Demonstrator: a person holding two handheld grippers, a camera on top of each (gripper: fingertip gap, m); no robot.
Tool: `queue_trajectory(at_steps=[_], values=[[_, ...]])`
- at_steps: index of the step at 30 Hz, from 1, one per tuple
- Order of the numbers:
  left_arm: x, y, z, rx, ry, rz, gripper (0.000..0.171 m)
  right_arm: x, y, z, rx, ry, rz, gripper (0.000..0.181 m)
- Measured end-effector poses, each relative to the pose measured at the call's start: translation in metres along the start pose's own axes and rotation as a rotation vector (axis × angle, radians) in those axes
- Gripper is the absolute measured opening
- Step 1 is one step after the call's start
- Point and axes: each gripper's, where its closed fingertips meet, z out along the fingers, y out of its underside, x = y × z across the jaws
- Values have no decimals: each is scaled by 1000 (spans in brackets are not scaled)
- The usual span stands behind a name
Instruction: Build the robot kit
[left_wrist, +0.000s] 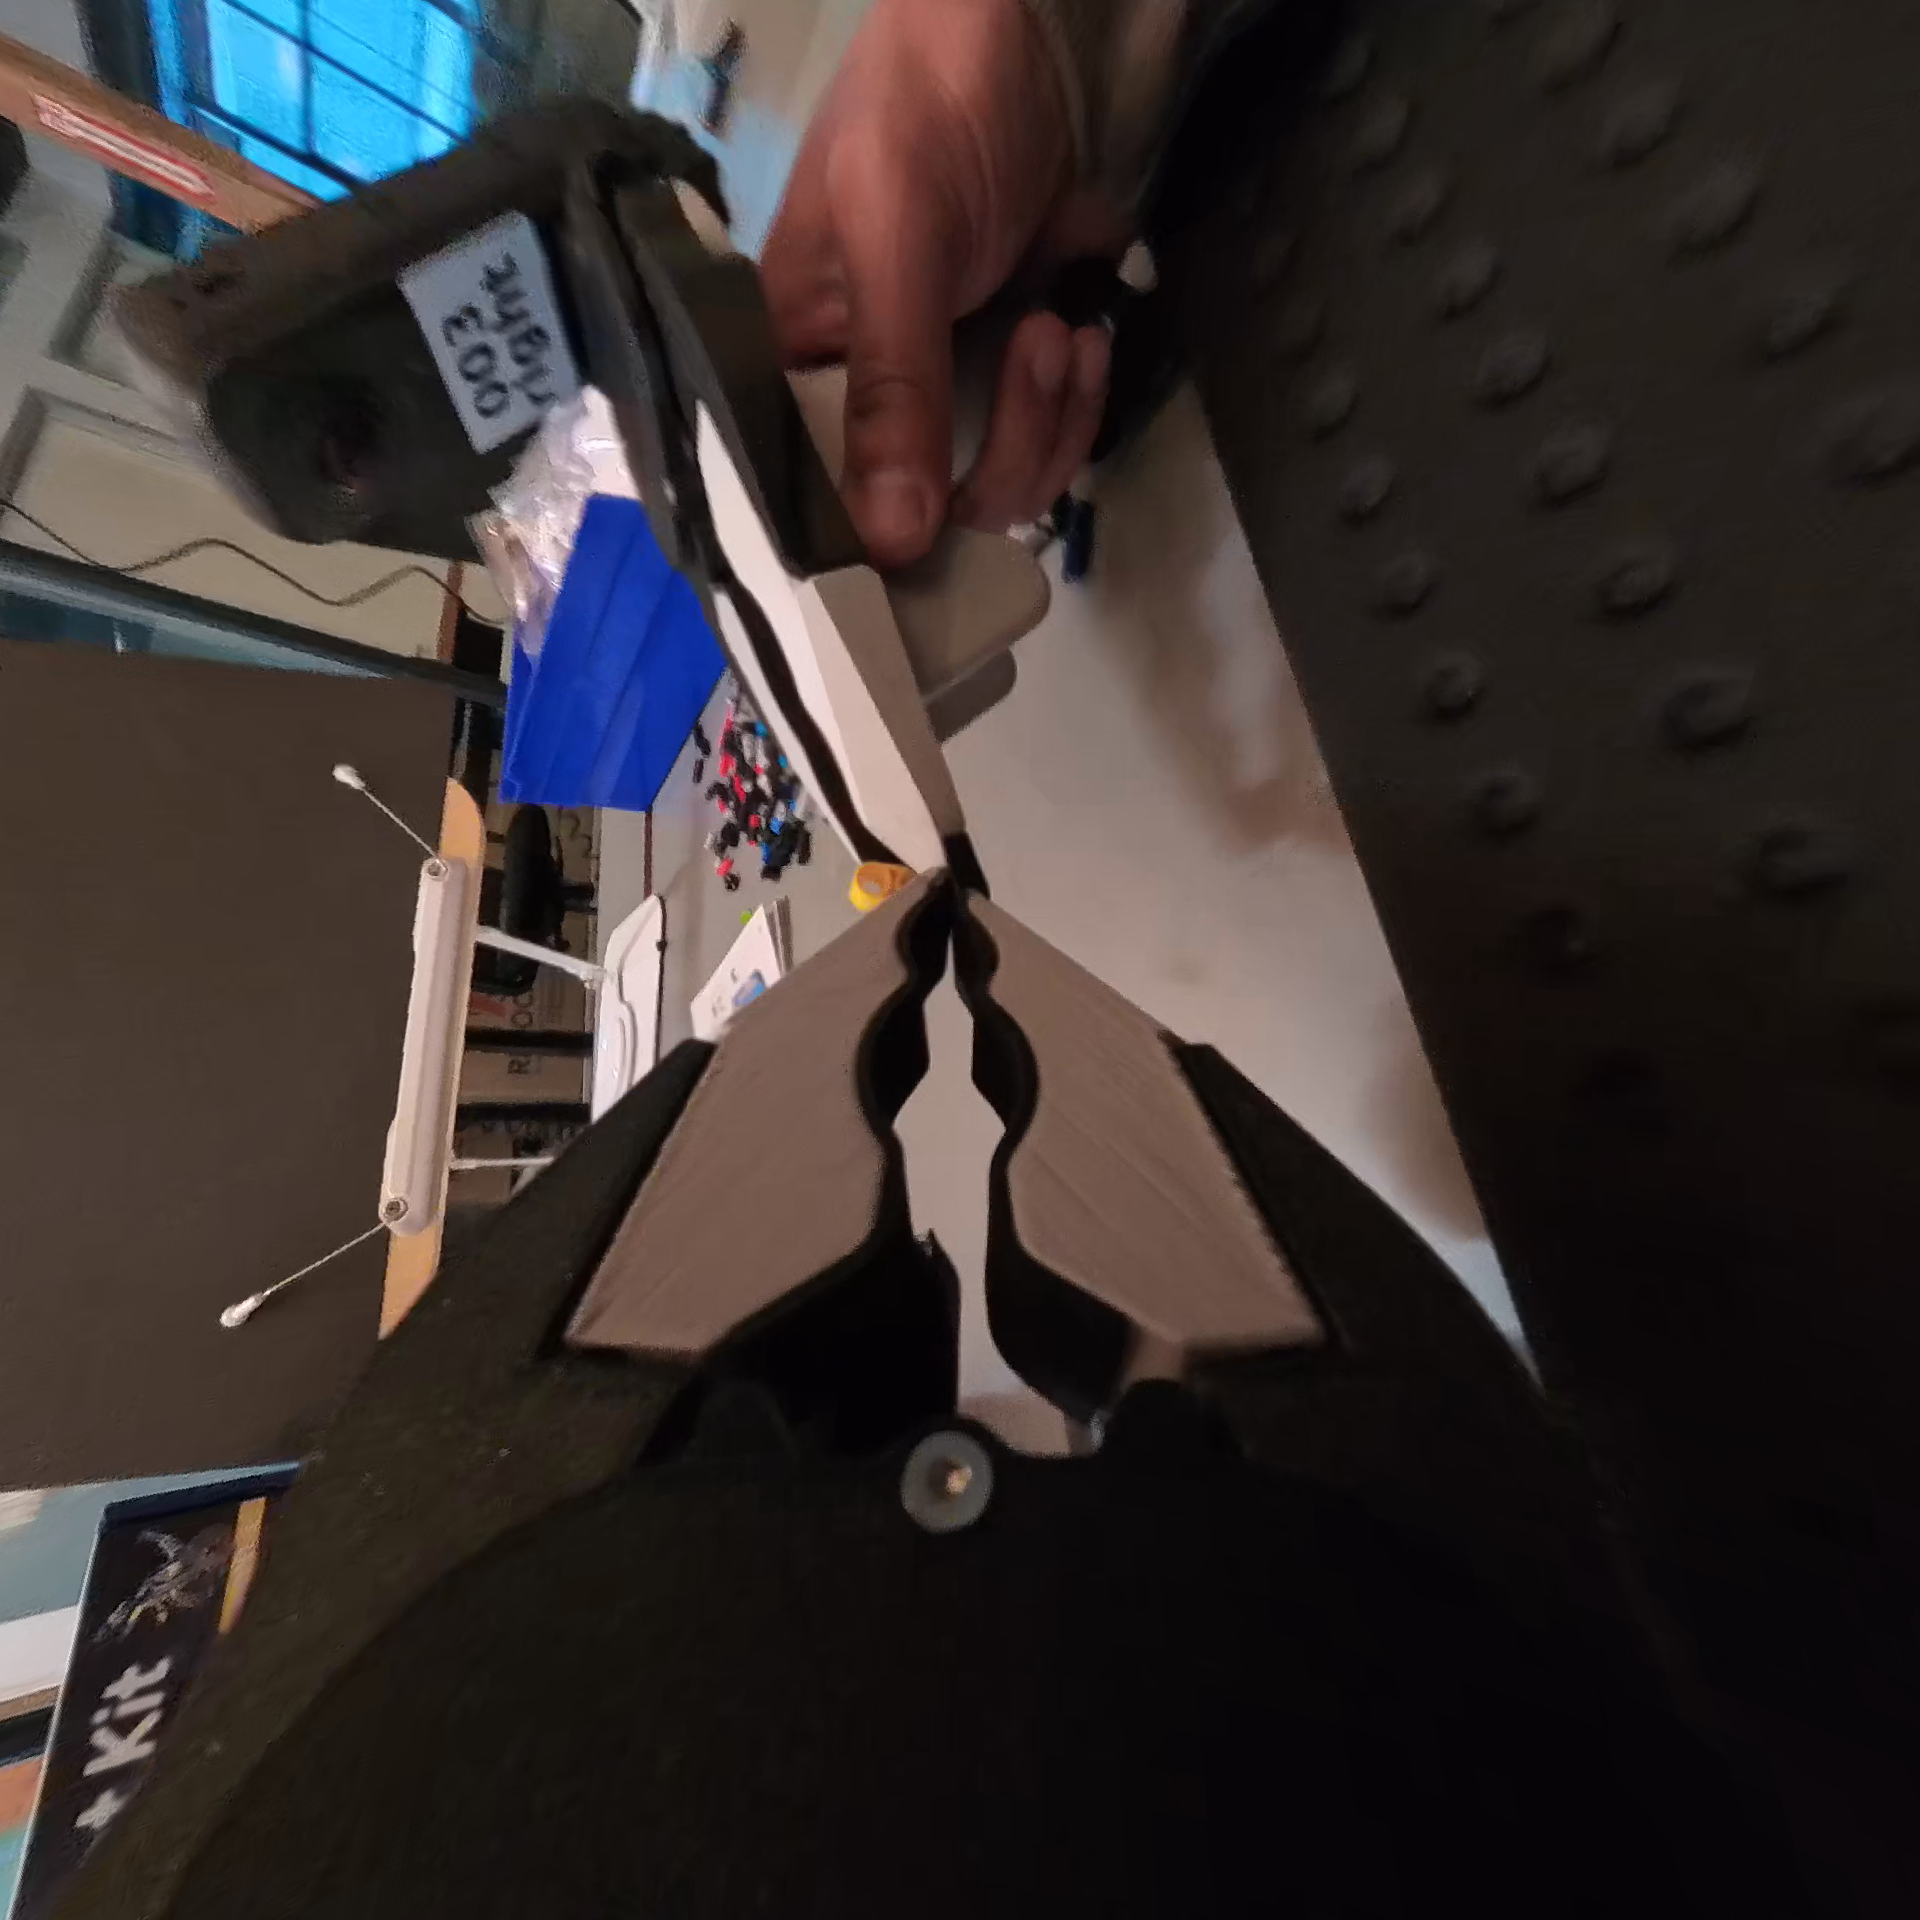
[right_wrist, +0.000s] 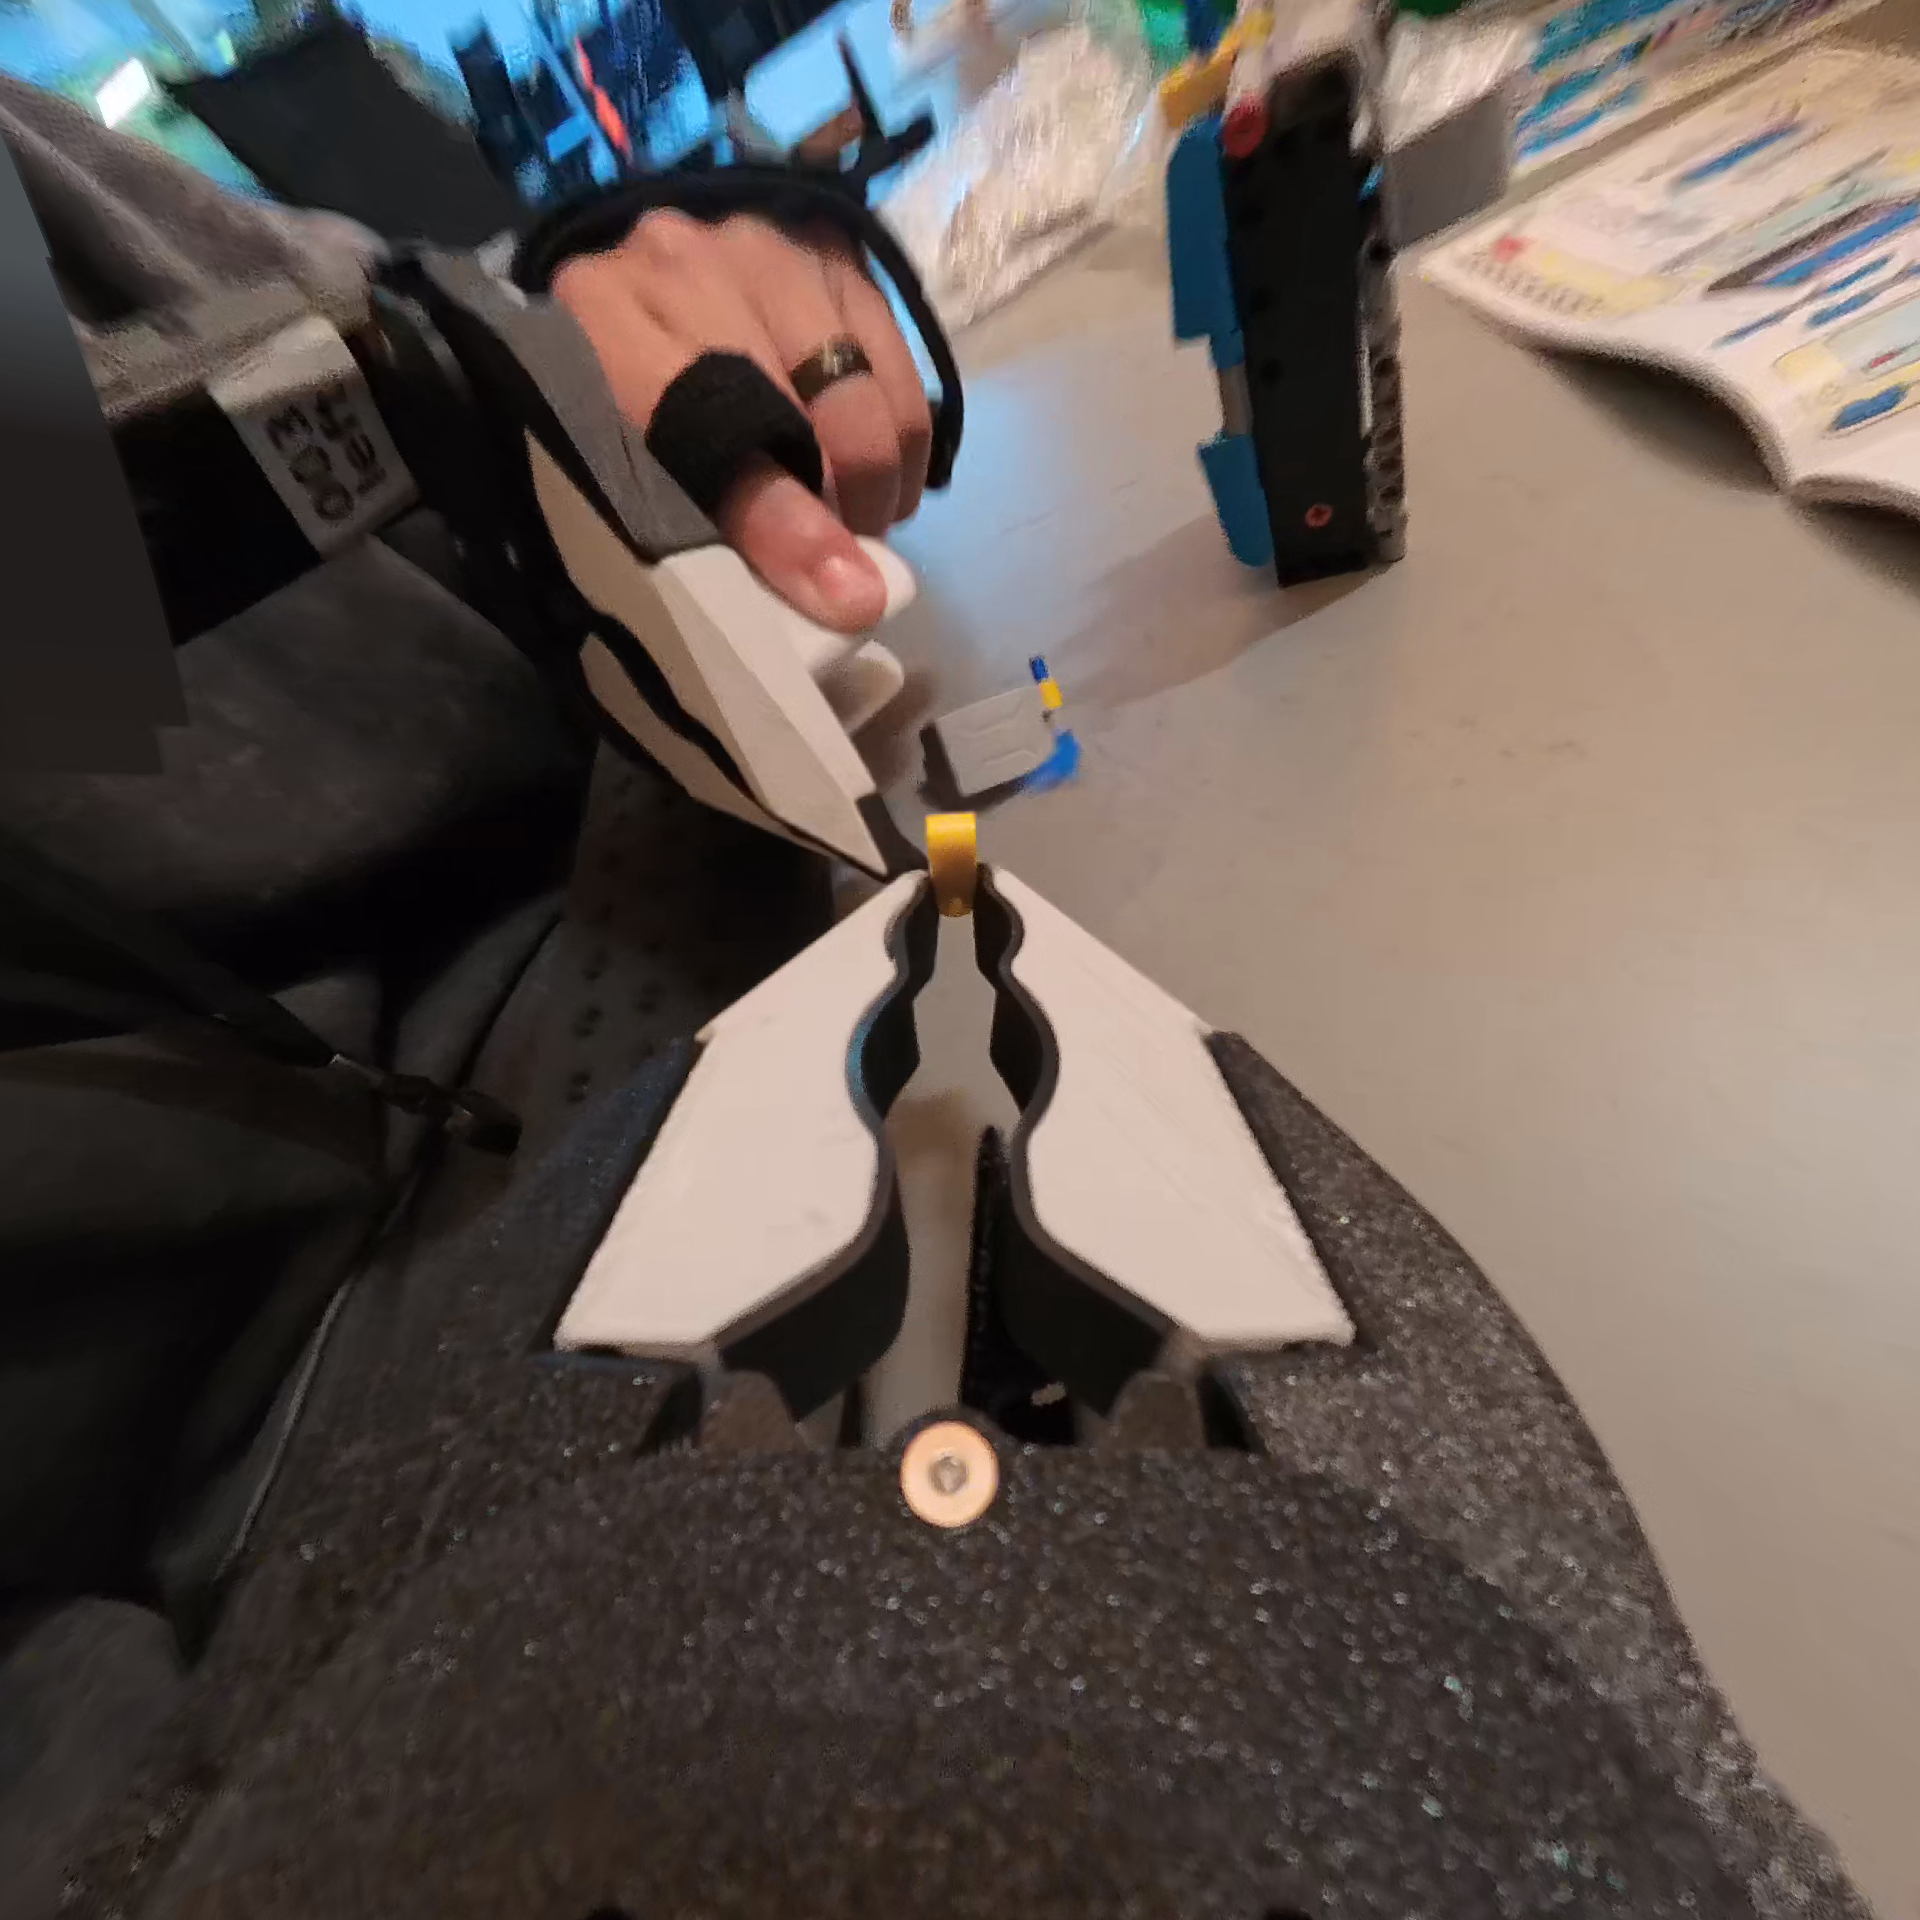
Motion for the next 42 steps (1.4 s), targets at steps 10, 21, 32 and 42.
queue_trajectory(at_steps=[10, 21, 32, 42], values=[[7, 17, -4, -8, 105, -142, 0, 22, -7, -10, 47, 129, -4, 7], [-67, 6, -58, 218, 120, -807, 16, 51, -11, -23, 52, 362, -79, 7], [-131, 205, -19, -458, 555, -918, 20, 49, -9, -18, 38, 331, -58, 7], [-101, 257, 64, -998, 912, -820, 25, 49, -1, -12, -2, 298, -31, 7]])
